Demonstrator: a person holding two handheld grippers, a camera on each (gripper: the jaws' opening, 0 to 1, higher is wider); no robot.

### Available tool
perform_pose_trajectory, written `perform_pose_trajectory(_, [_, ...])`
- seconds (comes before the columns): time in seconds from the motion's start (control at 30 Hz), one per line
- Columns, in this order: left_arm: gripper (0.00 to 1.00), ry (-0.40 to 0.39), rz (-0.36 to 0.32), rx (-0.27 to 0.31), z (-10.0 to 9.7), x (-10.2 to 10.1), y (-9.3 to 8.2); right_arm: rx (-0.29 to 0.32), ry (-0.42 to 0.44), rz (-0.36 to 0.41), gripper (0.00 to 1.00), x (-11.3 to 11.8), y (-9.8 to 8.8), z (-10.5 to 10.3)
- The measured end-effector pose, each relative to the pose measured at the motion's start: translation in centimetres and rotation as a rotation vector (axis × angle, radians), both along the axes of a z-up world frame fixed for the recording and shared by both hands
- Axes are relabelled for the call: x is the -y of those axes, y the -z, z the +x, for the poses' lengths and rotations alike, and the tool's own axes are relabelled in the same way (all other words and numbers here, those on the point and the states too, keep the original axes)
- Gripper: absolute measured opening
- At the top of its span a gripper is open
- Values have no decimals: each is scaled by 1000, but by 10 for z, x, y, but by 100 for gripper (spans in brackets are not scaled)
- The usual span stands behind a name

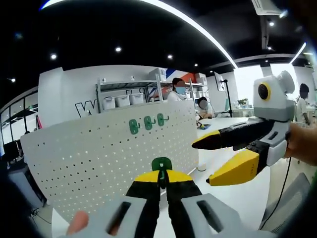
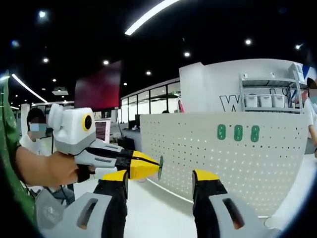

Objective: Insert the hook assembly into the mounting plate slot until the hook locks in place.

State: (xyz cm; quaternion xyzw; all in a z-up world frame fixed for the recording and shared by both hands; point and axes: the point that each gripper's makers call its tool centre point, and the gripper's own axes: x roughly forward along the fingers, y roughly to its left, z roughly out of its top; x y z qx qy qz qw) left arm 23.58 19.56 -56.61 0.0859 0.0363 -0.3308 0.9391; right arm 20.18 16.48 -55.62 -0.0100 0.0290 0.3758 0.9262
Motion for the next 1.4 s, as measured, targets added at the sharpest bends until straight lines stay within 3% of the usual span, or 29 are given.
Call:
perform_pose_trajectory(0.27, [3,-6,-1,0,5,4,-2,-19,-28,-27,69,2,4,-7])
perform_pose_trajectory(0.5, [3,-28,-8,1,22,8,-4,-14,-47,-40,78,5,-2,-18])
perform_pose_trajectory(1.0, [3,-145,-59,-34,69,12,7,-18,-28,-47,78,18,0,-21])
perform_pose_trajectory(1.4, [3,-278,-147,4,111,9,-16,-32,-12,-48,77,28,5,-17])
